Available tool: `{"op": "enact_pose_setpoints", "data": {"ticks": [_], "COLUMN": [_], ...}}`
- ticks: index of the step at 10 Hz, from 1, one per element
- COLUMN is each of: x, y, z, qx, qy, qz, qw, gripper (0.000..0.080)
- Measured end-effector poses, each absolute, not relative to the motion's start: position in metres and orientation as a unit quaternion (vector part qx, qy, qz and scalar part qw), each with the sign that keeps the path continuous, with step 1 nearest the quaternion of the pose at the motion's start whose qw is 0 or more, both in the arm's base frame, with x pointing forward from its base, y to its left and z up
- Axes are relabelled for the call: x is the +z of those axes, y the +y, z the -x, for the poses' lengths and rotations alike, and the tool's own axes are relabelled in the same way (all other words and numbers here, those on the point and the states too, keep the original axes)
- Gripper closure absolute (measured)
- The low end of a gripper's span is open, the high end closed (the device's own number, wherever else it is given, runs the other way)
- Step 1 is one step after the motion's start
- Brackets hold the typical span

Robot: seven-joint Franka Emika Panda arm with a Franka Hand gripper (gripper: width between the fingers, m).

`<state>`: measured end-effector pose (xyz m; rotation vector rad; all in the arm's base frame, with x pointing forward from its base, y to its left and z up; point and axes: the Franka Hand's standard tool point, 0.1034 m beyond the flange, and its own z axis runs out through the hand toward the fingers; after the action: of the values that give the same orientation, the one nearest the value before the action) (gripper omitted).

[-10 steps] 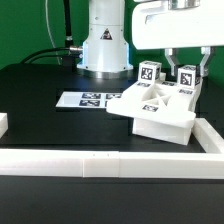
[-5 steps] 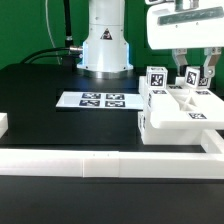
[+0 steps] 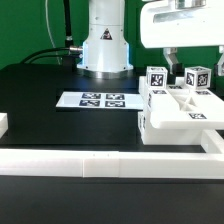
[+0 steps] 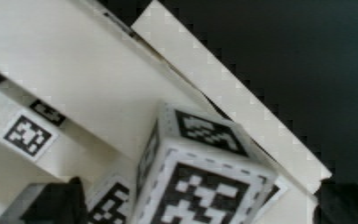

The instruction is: Assemble chair

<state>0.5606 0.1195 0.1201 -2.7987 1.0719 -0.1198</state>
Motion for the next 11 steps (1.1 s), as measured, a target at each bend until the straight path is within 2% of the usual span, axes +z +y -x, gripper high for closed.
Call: {"op": "enact_pose_setpoints", "data": {"ticks": [4, 7, 9, 11], "x": [0.125, 0.125, 0.127, 0.128], "y": [0.120, 0.121, 0.116, 0.116], "z": [-0.565, -0.566, -0.557, -0.560], "qx": [-0.050, -0.045, 0.025, 0.038], "qy": [0.210, 0.209, 0.183, 0.168], "qz": [0.974, 0.975, 0.981, 0.983], "qw": [0.067, 0.067, 0.066, 0.065], "gripper": [0.0150, 0.0150, 0.0150, 0.0150]}}
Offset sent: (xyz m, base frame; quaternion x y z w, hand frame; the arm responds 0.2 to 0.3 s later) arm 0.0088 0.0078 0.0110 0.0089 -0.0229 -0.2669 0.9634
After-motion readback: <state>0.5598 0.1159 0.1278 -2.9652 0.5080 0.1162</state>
